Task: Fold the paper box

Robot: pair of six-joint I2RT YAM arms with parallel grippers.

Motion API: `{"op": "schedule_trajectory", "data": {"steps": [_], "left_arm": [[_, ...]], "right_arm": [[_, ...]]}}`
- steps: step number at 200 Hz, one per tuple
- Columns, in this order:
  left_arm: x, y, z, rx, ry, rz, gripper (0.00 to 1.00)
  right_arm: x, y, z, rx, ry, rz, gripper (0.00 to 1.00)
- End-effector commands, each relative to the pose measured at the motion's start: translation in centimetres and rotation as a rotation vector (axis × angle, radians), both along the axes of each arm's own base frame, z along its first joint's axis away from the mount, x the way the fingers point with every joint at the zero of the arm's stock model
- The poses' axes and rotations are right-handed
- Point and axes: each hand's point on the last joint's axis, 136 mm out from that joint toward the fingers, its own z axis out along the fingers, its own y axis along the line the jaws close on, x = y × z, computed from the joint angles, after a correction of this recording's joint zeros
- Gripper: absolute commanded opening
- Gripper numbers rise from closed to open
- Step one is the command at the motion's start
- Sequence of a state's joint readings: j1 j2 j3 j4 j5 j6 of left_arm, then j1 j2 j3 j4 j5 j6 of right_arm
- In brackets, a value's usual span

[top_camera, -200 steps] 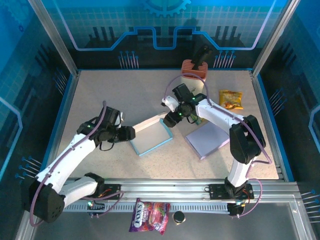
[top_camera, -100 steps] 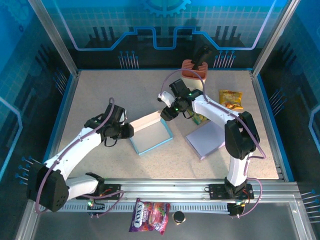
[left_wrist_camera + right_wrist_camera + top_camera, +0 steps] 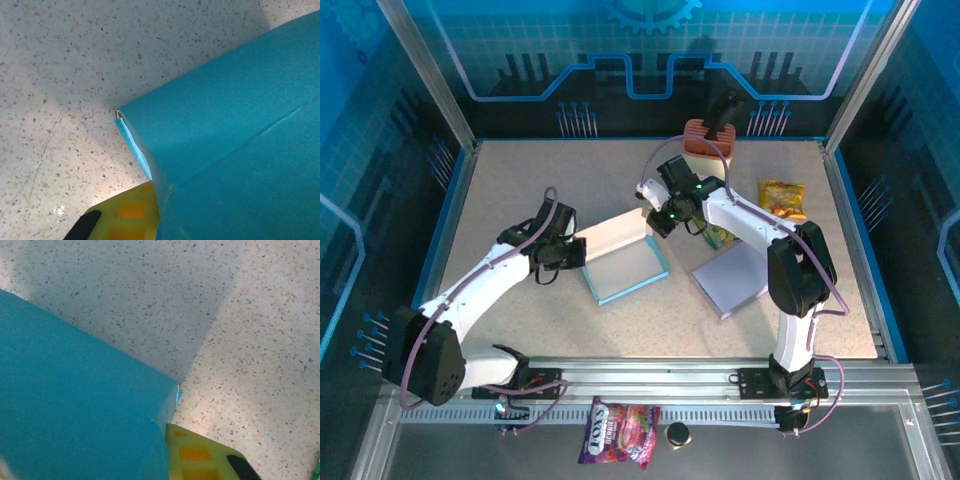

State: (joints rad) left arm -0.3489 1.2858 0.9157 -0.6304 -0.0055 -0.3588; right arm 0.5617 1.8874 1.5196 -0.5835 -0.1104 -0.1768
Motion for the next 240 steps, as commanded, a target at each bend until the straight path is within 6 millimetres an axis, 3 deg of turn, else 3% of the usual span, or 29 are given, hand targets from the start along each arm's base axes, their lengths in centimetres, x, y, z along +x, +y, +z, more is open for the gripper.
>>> {"op": "schedule_trajectory", "data": {"steps": [1,75,119,165,192,240], "left_arm": [[1.9,-0.4,1.3,-0.005,-0.061,-0.007,0.01],[3.8,-0.2,1.6,-0.025,-0.087,0.035,0.00],[7.1,1.0,2.9,-0.091,-0.148,0.090,0.00],[10.4,0.3,3.8,-0.159,-0.193,0.052,0.00],[10.9,-0.1,2.9,-0.205,-0.178,0.042,0.00],[10.4,-0.6,1.6,-0.249,-0.160,0.041,0.00]], "right_arm": [[0.2,0.2,0.8,0.009,-0.011,-0.031,0.02],[0.6,0.7,2.4,0.042,-0.042,-0.205,0.00],[1.9,0.8,2.9,0.104,-0.024,-0.384,0.00],[3.5,2.2,3.8,0.223,-0.034,-0.446,0.00],[3.8,2.7,3.9,0.256,-0.035,-0.459,0.00],[3.1,2.8,2.1,0.264,-0.013,-0.495,0.00]]}}
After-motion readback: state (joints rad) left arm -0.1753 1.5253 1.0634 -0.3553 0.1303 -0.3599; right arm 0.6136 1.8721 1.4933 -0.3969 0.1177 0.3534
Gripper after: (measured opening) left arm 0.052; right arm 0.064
